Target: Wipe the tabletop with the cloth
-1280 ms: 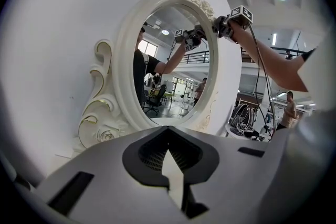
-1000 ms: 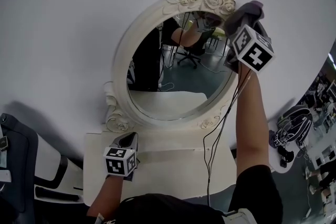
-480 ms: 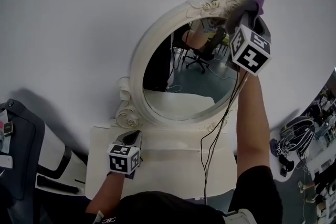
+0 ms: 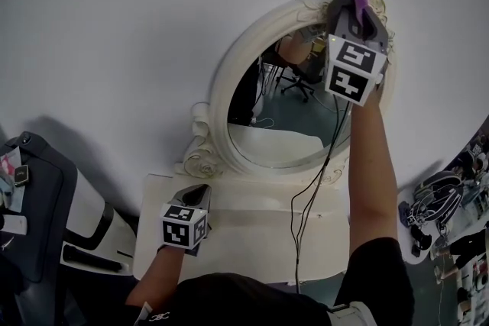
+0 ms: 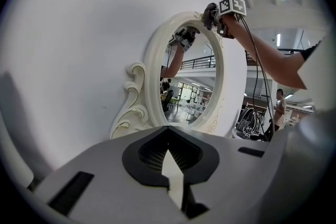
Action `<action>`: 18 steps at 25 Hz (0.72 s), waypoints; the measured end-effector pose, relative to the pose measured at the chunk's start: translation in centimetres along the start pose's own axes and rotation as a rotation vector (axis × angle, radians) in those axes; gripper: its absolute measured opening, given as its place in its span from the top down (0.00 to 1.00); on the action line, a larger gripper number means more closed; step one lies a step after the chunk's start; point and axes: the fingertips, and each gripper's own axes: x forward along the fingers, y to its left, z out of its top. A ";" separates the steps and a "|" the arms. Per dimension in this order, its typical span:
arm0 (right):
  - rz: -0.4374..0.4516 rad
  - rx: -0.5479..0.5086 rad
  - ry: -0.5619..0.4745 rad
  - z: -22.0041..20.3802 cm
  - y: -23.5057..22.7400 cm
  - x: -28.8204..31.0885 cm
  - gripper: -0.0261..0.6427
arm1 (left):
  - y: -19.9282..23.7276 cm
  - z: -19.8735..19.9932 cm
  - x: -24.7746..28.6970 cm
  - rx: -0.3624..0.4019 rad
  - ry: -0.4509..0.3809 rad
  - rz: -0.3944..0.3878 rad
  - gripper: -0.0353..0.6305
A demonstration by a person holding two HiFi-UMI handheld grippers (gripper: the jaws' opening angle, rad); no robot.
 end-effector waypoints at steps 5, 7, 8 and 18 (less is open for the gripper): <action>0.049 0.017 -0.003 -0.2 0.5 -0.6 0.83 | 0.5 -0.5 -0.7 0.002 0.013 -0.011 0.95; 0.108 0.011 -0.005 -0.4 2.2 -0.9 0.83 | 0.6 -0.7 -0.9 0.005 0.016 -0.016 0.95; 0.141 0.006 -0.006 -0.6 3.5 -1.1 0.83 | 0.6 -0.7 -1.0 0.008 0.016 -0.018 0.94; 0.325 -0.147 -0.054 -1.5 15.5 -4.5 0.83 | 2.5 -1.0 -3.1 0.014 0.012 -0.003 0.95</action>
